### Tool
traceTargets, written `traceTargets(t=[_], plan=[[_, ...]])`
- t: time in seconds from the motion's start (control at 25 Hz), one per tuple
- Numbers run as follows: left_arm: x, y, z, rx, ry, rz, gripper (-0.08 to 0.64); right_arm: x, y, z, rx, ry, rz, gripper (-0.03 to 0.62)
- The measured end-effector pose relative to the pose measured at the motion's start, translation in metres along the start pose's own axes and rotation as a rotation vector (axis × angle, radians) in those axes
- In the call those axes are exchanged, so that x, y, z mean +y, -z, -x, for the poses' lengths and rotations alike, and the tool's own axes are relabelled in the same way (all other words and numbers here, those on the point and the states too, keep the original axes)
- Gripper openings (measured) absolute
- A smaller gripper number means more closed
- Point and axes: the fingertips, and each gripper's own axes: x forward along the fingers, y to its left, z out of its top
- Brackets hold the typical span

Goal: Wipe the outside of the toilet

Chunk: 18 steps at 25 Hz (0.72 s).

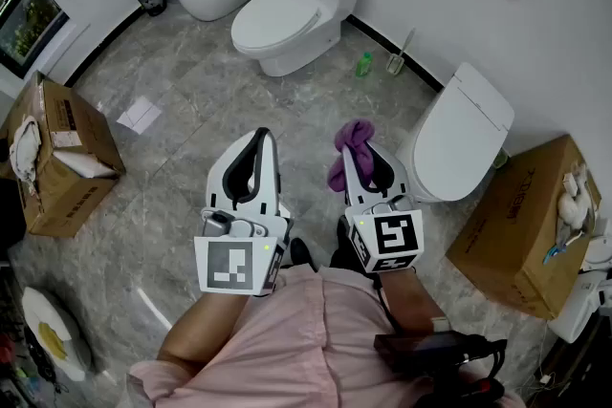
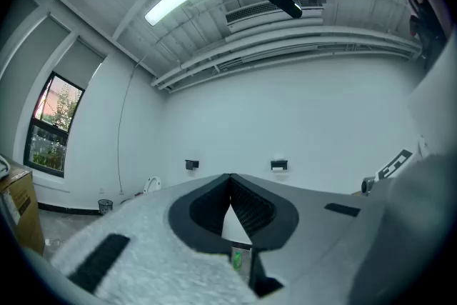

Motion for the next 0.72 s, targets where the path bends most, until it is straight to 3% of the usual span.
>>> traceTargets(t=[0.72], plan=[[0.034, 0.024, -0.015, 0.052, 0.003, 0.025, 0.008, -0.003, -0.001, -0.03, -0.011, 0.037, -0.055, 0.086]])
